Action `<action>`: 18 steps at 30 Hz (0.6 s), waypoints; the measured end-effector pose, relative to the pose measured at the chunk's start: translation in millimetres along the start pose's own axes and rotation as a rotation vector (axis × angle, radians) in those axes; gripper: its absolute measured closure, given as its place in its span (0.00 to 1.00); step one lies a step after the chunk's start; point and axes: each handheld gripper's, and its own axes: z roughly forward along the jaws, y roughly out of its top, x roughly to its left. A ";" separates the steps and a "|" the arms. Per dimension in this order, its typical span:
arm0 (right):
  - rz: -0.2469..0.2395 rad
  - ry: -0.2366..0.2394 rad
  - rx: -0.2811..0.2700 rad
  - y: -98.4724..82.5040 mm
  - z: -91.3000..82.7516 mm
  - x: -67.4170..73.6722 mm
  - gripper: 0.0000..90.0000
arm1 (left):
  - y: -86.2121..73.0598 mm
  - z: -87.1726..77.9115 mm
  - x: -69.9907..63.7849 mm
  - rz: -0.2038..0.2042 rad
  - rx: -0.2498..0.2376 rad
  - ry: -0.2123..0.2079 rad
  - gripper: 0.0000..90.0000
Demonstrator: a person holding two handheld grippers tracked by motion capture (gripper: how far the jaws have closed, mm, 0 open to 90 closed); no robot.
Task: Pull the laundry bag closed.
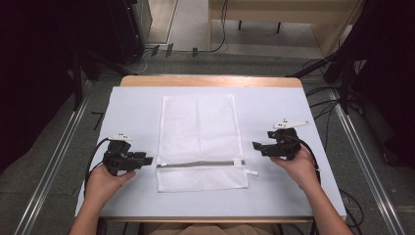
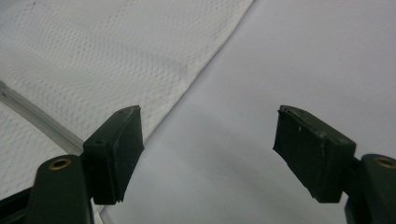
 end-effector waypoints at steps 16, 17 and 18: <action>-0.020 -0.008 0.056 -2.1 5.3 3.5 0.32 | 2.6 -3.8 7.7 -0.015 -0.036 -0.029 0.56; -0.024 -0.006 0.055 -2.0 5.5 3.7 0.33 | 2.6 -3.8 7.7 -0.015 -0.036 -0.029 0.55; -0.025 -0.003 0.054 -1.9 5.7 4.4 0.33 | 2.0 -4.1 9.5 -0.017 -0.046 -0.035 0.53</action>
